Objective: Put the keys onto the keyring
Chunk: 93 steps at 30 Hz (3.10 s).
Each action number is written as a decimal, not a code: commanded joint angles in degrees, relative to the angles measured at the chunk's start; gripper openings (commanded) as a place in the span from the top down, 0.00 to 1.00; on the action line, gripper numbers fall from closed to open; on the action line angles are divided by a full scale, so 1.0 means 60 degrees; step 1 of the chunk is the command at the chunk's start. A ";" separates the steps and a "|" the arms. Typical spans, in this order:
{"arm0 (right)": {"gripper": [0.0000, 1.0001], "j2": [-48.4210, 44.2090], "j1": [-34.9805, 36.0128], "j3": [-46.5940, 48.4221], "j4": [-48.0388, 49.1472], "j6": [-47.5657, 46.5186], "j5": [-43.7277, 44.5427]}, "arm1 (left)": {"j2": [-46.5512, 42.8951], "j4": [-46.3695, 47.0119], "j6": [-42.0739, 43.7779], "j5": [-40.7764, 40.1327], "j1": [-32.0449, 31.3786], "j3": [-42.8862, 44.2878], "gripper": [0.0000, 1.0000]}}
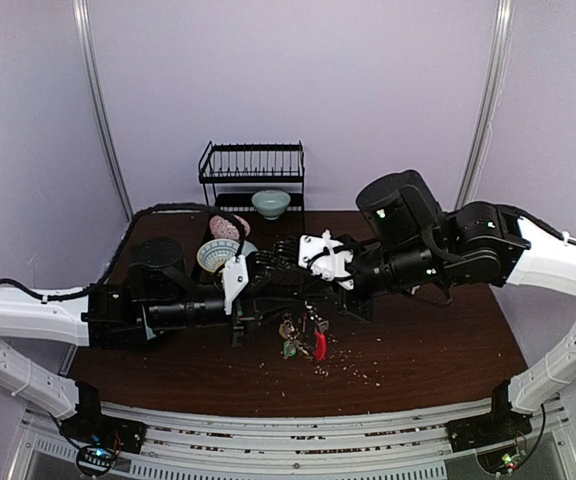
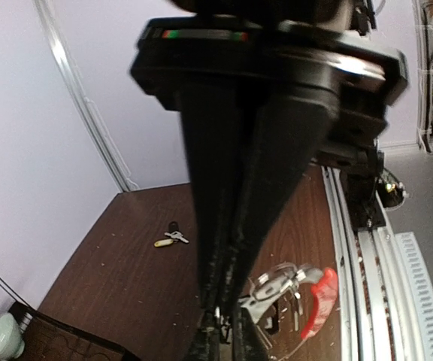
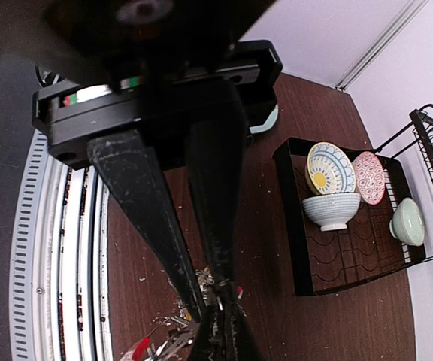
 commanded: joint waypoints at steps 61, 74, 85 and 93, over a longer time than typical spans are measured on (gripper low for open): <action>0.79 -0.0716 -0.0044 -0.0924 0.1829 0.0827 0.0483 | -0.0541 0.1384 0.0035 0.0053 0.0367 -0.0579 1.00; 0.68 -0.1316 -0.0198 -0.2612 0.3557 0.1858 -0.0056 | -0.0940 0.1933 0.0153 0.0065 0.0352 -0.0915 1.00; 1.00 -0.1171 -0.0243 -0.2817 0.3813 0.1968 -0.0575 | -0.1194 0.2522 0.0167 0.0135 0.0316 -0.1233 1.00; 1.00 -0.0470 -0.0186 -0.2349 0.3535 0.1832 -0.2214 | -0.1463 0.4829 0.0069 0.0606 0.0222 -0.2044 1.00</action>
